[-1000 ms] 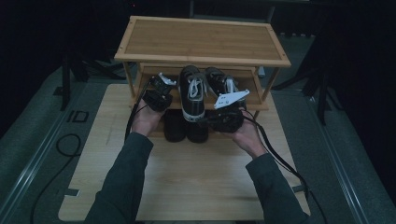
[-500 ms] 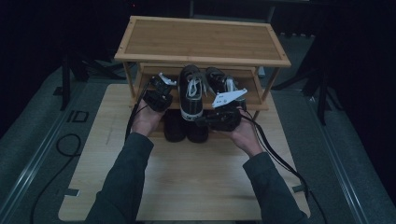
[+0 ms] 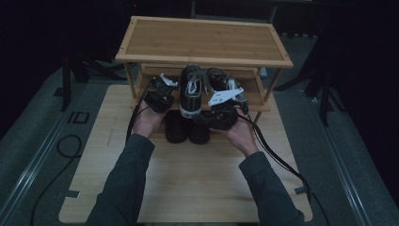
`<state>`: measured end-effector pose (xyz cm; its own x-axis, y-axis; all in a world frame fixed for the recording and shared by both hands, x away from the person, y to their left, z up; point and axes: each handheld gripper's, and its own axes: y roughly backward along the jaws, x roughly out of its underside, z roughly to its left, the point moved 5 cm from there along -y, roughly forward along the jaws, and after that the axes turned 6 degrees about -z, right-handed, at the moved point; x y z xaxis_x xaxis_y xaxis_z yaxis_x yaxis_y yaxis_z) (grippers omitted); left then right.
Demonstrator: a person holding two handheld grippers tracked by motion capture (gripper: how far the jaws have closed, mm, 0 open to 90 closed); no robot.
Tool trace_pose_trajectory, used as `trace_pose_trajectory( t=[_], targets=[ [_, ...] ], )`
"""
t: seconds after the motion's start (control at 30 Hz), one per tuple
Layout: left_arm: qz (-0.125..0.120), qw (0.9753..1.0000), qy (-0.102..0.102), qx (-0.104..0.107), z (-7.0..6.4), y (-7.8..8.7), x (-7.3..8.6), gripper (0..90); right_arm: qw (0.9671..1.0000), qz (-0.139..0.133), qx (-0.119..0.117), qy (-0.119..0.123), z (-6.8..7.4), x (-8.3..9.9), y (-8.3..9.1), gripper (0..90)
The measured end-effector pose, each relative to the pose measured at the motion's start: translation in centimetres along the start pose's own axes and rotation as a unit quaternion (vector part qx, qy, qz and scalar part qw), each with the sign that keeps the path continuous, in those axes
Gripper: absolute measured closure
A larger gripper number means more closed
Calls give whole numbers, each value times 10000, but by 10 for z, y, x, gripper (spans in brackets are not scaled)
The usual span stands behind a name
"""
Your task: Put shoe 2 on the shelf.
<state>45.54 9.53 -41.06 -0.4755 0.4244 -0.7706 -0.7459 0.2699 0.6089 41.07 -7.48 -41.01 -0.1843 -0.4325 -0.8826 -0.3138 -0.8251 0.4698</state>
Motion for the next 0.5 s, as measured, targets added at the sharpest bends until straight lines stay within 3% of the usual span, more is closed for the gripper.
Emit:
trace_pose_trajectory(
  t=[0.5],
  targets=[
    [-24, 10000, 24, -12, -1, 0, 0, 900, 9997, 122, 147, 134, -1, -2, -7, 900]
  ],
)
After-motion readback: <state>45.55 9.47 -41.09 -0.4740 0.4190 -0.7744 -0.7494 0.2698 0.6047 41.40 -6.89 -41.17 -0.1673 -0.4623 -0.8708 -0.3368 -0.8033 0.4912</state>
